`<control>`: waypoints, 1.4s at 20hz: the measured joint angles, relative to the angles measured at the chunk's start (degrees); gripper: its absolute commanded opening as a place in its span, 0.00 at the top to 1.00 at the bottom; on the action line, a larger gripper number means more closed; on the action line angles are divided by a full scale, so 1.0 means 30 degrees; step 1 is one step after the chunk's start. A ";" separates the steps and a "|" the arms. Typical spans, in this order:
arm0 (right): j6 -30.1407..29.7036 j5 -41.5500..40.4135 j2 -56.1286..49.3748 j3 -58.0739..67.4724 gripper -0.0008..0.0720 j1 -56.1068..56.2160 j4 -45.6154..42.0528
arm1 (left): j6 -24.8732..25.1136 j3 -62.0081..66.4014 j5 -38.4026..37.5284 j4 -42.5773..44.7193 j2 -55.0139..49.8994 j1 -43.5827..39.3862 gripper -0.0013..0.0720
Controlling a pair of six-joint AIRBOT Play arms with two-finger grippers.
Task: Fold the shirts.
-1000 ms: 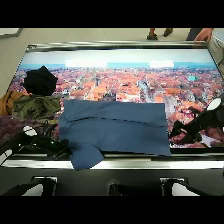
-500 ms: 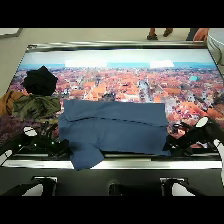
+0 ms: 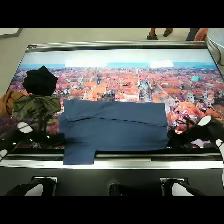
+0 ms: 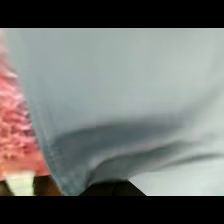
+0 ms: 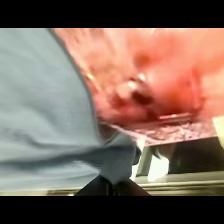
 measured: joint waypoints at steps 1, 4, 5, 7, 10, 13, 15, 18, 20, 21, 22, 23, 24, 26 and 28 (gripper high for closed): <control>0.0015 0.0036 0.0087 0.0648 0.94 0.0051 0.0255 | 0.0036 0.0758 0.0226 -0.0379 0.0364 -0.0066 0.95; 0.0707 -0.0641 -0.0204 0.3402 0.94 0.0525 0.0765 | -0.0066 0.3759 0.0539 -0.0597 0.0546 -0.0029 0.95; 0.0845 -0.0911 -0.0561 0.4430 0.93 0.0925 0.0874 | -0.0095 0.4911 0.0612 -0.0743 0.0124 -0.0058 0.95; 0.1479 -0.1610 -0.1872 0.6608 0.93 0.1960 0.0648 | -0.0182 0.7104 0.0933 -0.0736 -0.1304 -0.0036 0.94; 0.2521 -0.2324 -0.4415 0.9384 0.93 0.2951 0.0240 | -0.0226 1.0193 0.0954 -0.0794 -0.4546 -0.0044 0.94; 0.3104 -0.2718 -0.6499 1.1060 0.93 0.3344 0.0503 | -0.0255 1.2692 0.0146 -0.0801 -0.7774 -0.0036 0.94; 0.3271 -0.3118 -0.7373 1.1606 0.93 0.3475 0.0867 | -0.0255 1.3894 -0.0284 -0.0874 -0.9413 -0.0036 0.94; 0.3381 -0.3388 -0.8102 1.1948 0.93 0.3555 0.1173 | -0.0255 1.4753 -0.0488 -0.1239 -1.0885 -0.0124 0.86; 0.3446 -0.3395 -0.8335 1.2050 0.60 0.3570 0.1319 | -0.0255 1.5008 -0.0532 -0.1384 -1.1424 -0.0248 0.36; 0.3446 -0.3337 -0.8393 1.2116 0.37 0.3570 0.1319 | -0.0262 1.5096 -0.0619 -0.1479 -1.1584 -0.0299 0.26; 0.3417 -0.3155 -0.8393 1.2218 0.17 0.3570 0.1304 | -0.0262 1.5212 -0.0801 -0.1494 -1.1686 -0.0321 0.26; 0.3104 -0.2878 -0.8349 1.2378 0.13 0.3504 0.1304 | -0.0262 1.5373 -0.1107 -0.1523 -1.1752 -0.0313 0.26; 0.2652 -0.2484 -0.8262 1.2517 0.11 0.3337 0.1341 | -0.0262 1.5562 -0.1523 -0.1537 -1.1774 -0.0248 0.26; 0.1734 -0.1851 -0.8043 1.2743 0.11 0.2426 0.1654 | -0.0262 1.5970 -0.2419 -0.1552 -1.1621 -0.0029 0.26; 0.1064 -0.0882 -0.8109 1.2750 0.11 0.1064 0.2368 | -0.0255 1.6218 -0.3002 -0.1581 -1.1111 0.0109 0.26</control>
